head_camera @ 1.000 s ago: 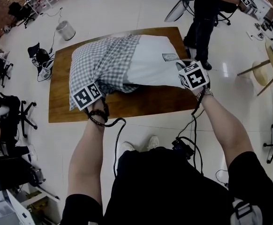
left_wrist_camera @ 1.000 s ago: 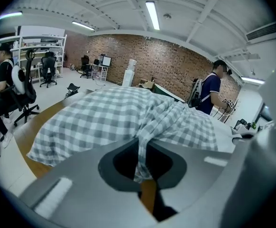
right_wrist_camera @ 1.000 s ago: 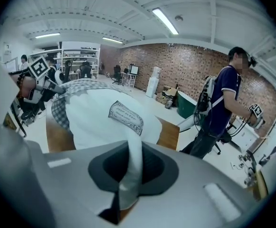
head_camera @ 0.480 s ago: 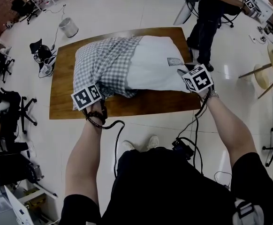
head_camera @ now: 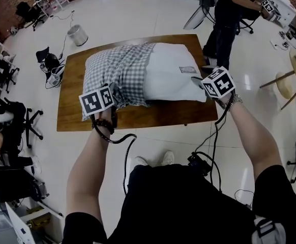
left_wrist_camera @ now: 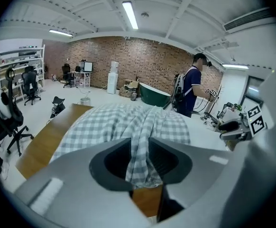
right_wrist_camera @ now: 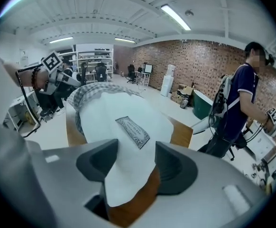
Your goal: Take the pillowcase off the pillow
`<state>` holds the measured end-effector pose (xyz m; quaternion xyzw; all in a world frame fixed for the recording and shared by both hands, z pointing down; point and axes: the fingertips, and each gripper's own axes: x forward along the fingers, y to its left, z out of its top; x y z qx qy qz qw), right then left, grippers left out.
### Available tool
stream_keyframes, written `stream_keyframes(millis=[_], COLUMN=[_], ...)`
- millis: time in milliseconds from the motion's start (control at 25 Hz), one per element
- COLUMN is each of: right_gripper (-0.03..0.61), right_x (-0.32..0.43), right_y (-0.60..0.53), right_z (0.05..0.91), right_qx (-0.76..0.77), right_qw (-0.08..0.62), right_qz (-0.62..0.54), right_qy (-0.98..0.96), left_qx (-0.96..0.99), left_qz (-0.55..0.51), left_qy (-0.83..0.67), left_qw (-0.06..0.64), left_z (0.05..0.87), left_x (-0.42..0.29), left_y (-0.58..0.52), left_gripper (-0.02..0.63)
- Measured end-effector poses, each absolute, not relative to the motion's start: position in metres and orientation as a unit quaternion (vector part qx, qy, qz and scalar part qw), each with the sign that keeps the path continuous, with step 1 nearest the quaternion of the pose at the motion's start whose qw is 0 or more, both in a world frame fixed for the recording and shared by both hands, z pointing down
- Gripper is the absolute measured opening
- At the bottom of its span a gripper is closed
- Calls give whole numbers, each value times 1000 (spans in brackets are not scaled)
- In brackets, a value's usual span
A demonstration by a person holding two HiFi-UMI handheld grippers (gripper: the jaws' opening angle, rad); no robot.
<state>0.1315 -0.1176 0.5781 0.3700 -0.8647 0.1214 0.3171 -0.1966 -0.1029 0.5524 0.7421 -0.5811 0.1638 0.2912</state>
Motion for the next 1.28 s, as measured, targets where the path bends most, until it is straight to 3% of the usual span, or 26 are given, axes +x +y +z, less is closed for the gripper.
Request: stream_keyframes(millis=[560, 960, 1280], right_gripper=[249, 250, 282], right_x=[90, 50, 25], right_y=[-150, -210, -282], right_z=[516, 501, 508], right_qx=[342, 293, 216], right_qw=[321, 341, 366], right_qz=[78, 70, 139], right_qy=[-880, -891, -895], left_qx=[813, 858, 873], left_qz=[219, 270, 333], left_qy=[-492, -386, -275], left_qw=[220, 205, 228], left_z=[464, 445, 454], left_x=[-153, -114, -91], left_y=[-157, -236, -318], left_gripper=[149, 181, 215])
